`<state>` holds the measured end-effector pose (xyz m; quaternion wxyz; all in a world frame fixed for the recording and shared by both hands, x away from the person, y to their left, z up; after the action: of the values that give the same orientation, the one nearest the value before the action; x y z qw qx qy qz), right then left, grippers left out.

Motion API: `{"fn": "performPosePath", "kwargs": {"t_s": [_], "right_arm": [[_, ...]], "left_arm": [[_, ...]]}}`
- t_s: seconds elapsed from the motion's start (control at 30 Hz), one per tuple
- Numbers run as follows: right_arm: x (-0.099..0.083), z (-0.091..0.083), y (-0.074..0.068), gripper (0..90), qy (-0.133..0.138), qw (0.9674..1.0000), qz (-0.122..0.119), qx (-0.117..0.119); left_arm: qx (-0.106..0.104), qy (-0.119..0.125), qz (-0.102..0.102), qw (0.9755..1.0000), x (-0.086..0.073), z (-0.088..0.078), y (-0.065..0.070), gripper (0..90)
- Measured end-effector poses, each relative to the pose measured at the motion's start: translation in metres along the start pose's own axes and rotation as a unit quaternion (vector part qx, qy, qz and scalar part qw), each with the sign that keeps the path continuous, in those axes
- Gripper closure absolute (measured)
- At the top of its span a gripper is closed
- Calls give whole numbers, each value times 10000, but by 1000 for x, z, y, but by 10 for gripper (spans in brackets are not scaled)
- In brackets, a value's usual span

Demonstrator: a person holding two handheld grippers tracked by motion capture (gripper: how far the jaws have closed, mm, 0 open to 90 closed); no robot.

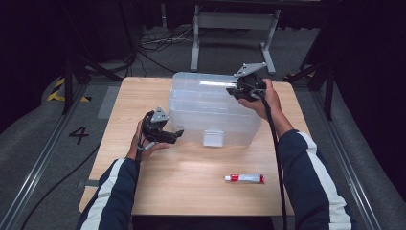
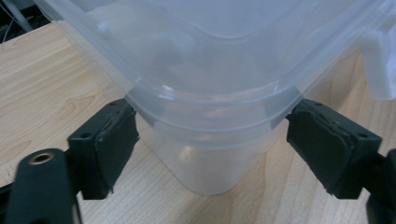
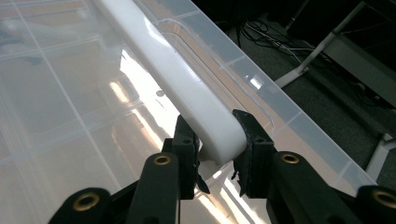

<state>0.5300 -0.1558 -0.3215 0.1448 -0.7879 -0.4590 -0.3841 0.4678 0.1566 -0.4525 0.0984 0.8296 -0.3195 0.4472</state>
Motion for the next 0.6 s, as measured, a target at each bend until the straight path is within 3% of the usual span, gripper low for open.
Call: {"fn": "performPosePath", "kwargs": {"t_s": [0.13,0.3,0.6], "right_arm": [[1,0,-2,728,-44,9999,-89,-41],[1,1,-5,728,-70,9997,-153,-148],[1,-1,-16,730,-29,9996,-266,-59]], "left_arm": [[-34,-21,-67,10000,1,-1,-1,152],[26,-93,3,10000,1,-5,0,189],[150,-276,84,9995,-3,-19,6,196]]}}
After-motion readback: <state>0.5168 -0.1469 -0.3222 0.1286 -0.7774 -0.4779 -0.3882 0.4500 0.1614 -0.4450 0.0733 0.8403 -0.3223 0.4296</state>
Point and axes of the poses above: each handheld gripper's, and its own axes: z roughly forward along the jaws, x roughly out of its top, y roughly to its right, the point moved 1 cm from there along z, roughly forward along the jaws, and after that the axes turned 11 degrees about x, right-handed, at the moved point
